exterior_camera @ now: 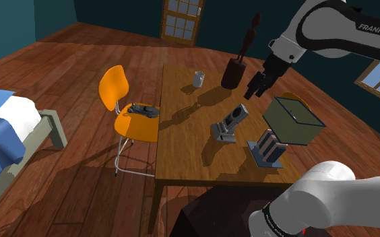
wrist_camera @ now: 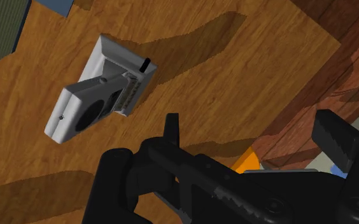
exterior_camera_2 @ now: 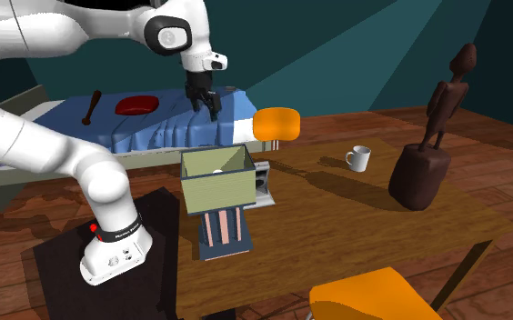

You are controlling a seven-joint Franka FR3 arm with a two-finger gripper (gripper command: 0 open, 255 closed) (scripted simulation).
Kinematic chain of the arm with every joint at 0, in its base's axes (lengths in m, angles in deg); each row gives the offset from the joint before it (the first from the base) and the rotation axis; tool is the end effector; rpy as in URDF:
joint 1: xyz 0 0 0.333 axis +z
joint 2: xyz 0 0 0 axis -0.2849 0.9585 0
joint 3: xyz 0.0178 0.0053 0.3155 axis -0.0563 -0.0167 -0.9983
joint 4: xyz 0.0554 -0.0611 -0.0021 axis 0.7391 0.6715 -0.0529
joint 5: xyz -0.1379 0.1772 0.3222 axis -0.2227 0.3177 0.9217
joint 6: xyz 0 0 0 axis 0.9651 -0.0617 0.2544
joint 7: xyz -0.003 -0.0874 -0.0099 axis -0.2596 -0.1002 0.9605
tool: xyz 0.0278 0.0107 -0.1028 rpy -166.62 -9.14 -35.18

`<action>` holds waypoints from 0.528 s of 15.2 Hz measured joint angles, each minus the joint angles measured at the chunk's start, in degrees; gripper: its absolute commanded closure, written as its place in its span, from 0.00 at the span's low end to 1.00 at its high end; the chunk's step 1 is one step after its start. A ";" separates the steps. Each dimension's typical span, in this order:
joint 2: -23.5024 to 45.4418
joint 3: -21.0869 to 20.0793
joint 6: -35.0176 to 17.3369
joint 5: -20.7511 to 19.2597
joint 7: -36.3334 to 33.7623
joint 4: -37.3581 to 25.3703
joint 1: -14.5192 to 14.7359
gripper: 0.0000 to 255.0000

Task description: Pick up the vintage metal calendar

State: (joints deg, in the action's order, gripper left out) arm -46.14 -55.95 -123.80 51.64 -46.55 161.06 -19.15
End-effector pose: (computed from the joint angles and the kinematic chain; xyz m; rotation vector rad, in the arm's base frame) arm 0.3269 -0.0701 0.5744 -3.0062 -0.0728 -0.1690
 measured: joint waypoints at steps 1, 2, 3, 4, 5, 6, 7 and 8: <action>0.64 1.14 -1.33 0.13 0.91 0.66 -0.21 0.00; 1.99 2.75 -2.84 0.08 2.31 0.85 -0.50 0.00; 2.74 3.92 -4.06 0.27 3.27 1.34 -0.68 0.00; 3.52 5.46 -5.19 0.30 4.63 1.76 -1.00 0.00; 4.54 6.75 -6.31 0.55 5.76 1.93 -1.12 0.00; 5.33 8.29 -7.78 0.69 7.19 2.74 -1.39 0.00; 6.50 9.65 -9.12 1.04 8.43 3.04 -1.45 0.00; 8.11 11.11 -10.68 1.51 9.80 3.18 -1.40 0.00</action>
State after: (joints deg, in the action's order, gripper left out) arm -38.03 -44.84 -134.48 53.15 -36.75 164.24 -20.55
